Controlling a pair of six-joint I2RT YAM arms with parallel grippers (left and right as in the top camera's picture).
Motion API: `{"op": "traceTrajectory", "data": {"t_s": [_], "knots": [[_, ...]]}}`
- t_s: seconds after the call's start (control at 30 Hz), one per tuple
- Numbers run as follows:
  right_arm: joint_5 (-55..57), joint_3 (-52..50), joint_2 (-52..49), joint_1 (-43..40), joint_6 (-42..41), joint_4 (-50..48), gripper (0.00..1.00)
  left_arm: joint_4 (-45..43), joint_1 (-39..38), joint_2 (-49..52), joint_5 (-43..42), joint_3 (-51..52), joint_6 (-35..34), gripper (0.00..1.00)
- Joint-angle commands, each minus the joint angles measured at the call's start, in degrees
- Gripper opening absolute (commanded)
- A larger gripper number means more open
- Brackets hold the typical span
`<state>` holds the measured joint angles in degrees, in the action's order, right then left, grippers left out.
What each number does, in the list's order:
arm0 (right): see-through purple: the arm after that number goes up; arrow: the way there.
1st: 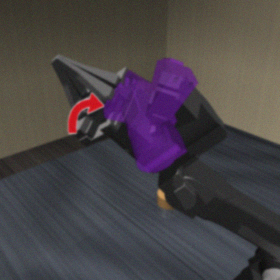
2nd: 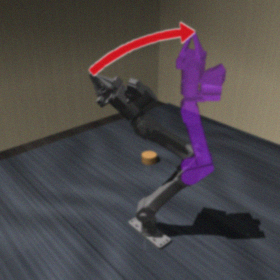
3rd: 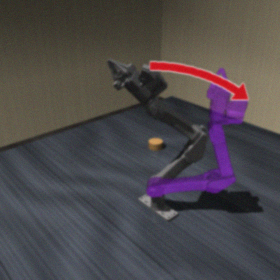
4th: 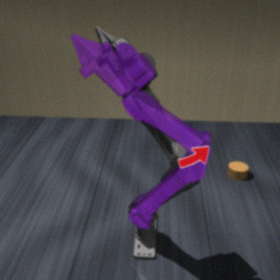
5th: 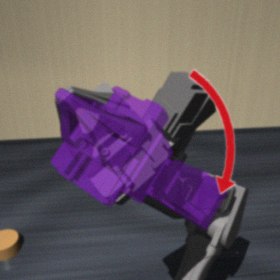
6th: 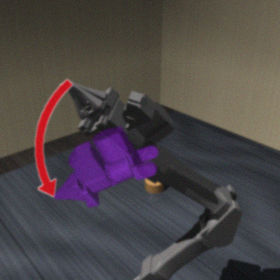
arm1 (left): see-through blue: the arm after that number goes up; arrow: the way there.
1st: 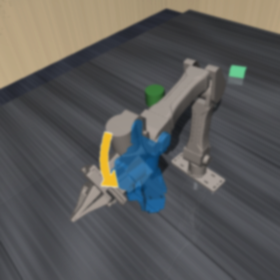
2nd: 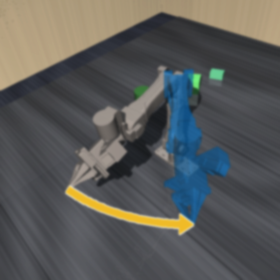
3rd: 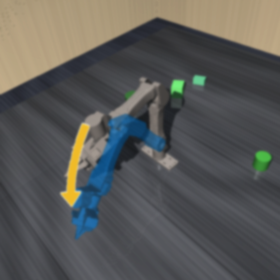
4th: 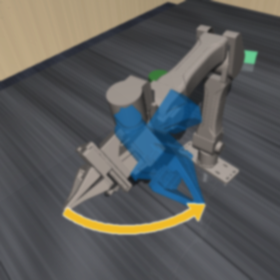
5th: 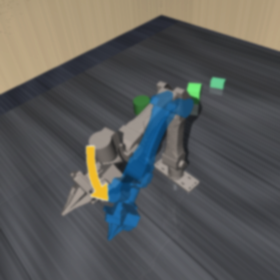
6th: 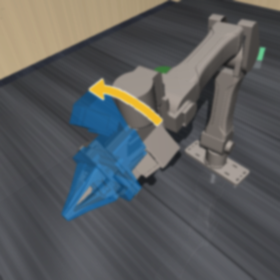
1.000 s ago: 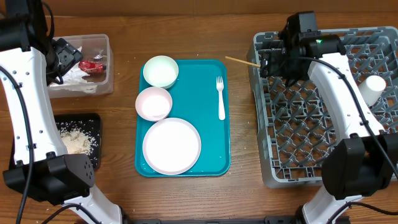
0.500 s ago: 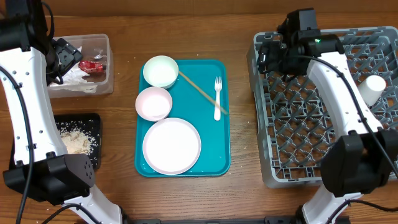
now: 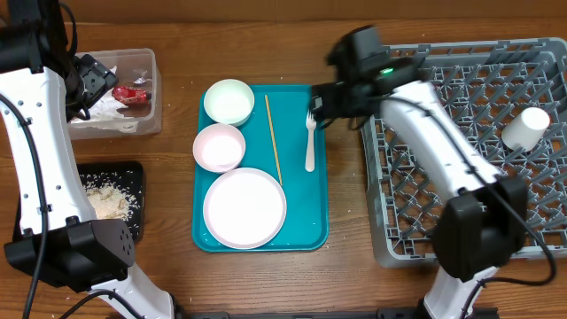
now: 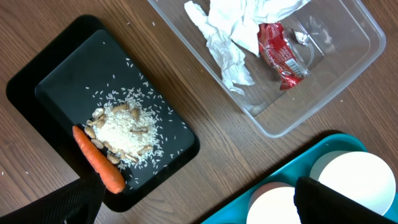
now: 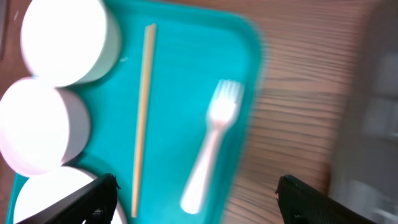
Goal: Sort waste into correct bins and load items into the dishwasher rack
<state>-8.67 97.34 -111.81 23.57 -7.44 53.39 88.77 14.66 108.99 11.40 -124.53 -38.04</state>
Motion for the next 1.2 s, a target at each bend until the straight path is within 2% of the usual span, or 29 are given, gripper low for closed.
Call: {"op": "traceTrajectory", "data": {"t_s": [0.0,0.17,0.37,0.53,0.83,0.9,0.93,1.17], "knots": [[3.9,1.3,-3.6,3.7,0.1,-1.8,0.86,0.1,-0.1,-0.1,0.8,-0.4,-1.2,1.00],[4.2,1.3,-9.2,7.1,-3.8,-5.9,0.84,0.1,-0.1,-0.1,0.8,-0.4,-1.2,1.00],[4.5,1.3,-13.3,10.3,-4.6,-9.1,0.82,0.1,-0.1,-0.1,0.8,-0.4,-1.2,1.00],[10.7,1.3,-15.9,13.6,-4.6,-10.3,0.81,0.1,-0.1,-0.1,0.8,-0.4,-1.2,1.00],[13.2,1.3,-20.5,14.4,-6.6,-10.9,0.77,0.1,-0.1,-0.1,0.8,-0.5,-1.2,1.00],[13.2,1.3,-20.6,14.4,-6.6,-10.9,0.73,0.1,-0.1,-0.1,0.8,-0.5,-1.2,1.00],[13.2,1.3,-20.6,14.3,-6.5,-10.9,0.68,0.1,-0.1,-0.1,0.8,-0.4,-1.2,1.00],[12.9,1.8,-20.5,14.3,-6.6,-9.1,0.07,0.1,-0.1,-0.1,0.8,-0.4,-1.2,1.00]]}}
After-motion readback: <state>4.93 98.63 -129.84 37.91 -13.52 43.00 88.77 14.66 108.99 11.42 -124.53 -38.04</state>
